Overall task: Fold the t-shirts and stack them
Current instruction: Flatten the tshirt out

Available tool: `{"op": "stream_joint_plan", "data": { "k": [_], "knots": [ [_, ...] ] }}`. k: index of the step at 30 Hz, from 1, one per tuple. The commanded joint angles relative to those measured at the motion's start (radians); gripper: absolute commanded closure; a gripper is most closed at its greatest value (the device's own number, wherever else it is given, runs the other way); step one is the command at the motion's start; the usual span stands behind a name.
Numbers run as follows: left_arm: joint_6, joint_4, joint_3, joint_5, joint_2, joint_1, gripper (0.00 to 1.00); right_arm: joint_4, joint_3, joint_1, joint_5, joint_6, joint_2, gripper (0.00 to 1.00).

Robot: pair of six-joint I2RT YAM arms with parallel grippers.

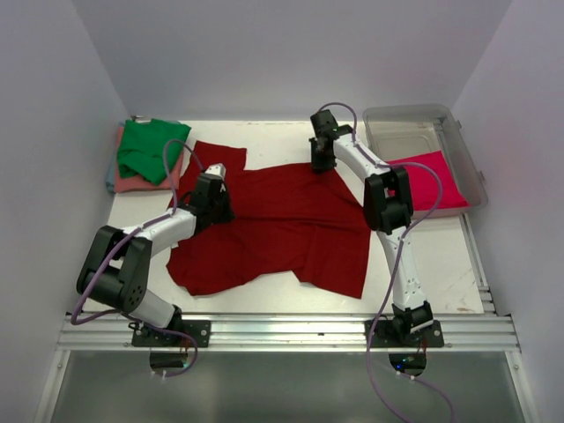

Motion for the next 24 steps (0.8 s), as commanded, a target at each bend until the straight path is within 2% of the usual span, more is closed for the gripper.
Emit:
{"op": "stream_joint_plan", "data": {
  "k": [1, 2, 3, 12, 15, 19, 22, 24],
  "knots": [
    [-0.021, 0.039, -0.018, 0.000, 0.008, -0.005, 1.00, 0.008, -0.047, 0.003, 0.002, 0.016, -0.014, 0.88],
    [-0.021, 0.039, -0.021, -0.001, 0.008, -0.005, 1.00, 0.008, -0.050, 0.005, 0.020, 0.018, -0.012, 0.97],
    [-0.019, 0.039, -0.022, -0.003, 0.007, -0.005, 1.00, 0.011, -0.053, 0.005, 0.033, 0.020, -0.017, 1.00],
    [-0.016, 0.038, -0.018, -0.014, 0.011, -0.005, 1.00, 0.018, -0.069, 0.011, 0.142, -0.014, -0.184, 1.00],
    [-0.014, 0.038, -0.015, -0.014, 0.024, -0.003, 1.00, -0.004, -0.026, 0.011, 0.208, -0.039, -0.210, 1.00],
    [-0.013, 0.038, -0.007, -0.012, 0.037, -0.003, 1.00, -0.105, 0.147, 0.009, 0.355, -0.059, -0.143, 1.00],
    [-0.007, 0.033, -0.002, -0.015, 0.040, -0.005, 1.00, -0.189, 0.288, 0.011, 0.529, -0.048, -0.042, 1.00],
    [-0.002, 0.026, 0.001, -0.023, 0.042, -0.005, 1.00, -0.212, 0.321, 0.008, 0.686, -0.037, -0.011, 1.00]
  ]
}}
